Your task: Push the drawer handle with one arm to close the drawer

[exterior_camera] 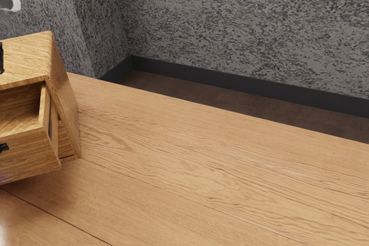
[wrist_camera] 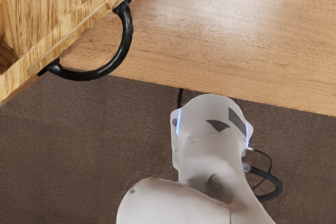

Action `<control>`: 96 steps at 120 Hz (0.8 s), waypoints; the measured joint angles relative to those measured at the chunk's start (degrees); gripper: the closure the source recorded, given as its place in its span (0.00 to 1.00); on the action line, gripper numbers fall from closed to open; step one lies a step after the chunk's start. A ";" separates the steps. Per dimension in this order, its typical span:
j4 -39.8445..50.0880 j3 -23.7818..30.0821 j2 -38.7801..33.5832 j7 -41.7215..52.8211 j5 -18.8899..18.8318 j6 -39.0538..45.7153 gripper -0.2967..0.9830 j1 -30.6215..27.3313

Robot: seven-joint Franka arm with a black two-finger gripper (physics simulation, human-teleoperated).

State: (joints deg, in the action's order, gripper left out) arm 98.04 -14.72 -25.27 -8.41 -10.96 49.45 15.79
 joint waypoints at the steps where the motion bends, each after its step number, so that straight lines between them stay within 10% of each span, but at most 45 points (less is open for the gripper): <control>1: 0.08 -0.04 0.58 -0.05 -0.26 1.66 0.24 0.06; 24: 2.65 -1.99 4.65 -1.49 -1.85 21.81 0.25 0.78; 49: 32.37 -3.46 -8.63 -3.38 -1.98 40.49 0.25 -3.63; 96: 44.22 9.19 -22.12 -5.60 0.17 50.20 0.25 -11.34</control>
State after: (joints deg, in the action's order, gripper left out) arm 142.26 -5.54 -47.39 -14.01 -10.79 99.65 4.45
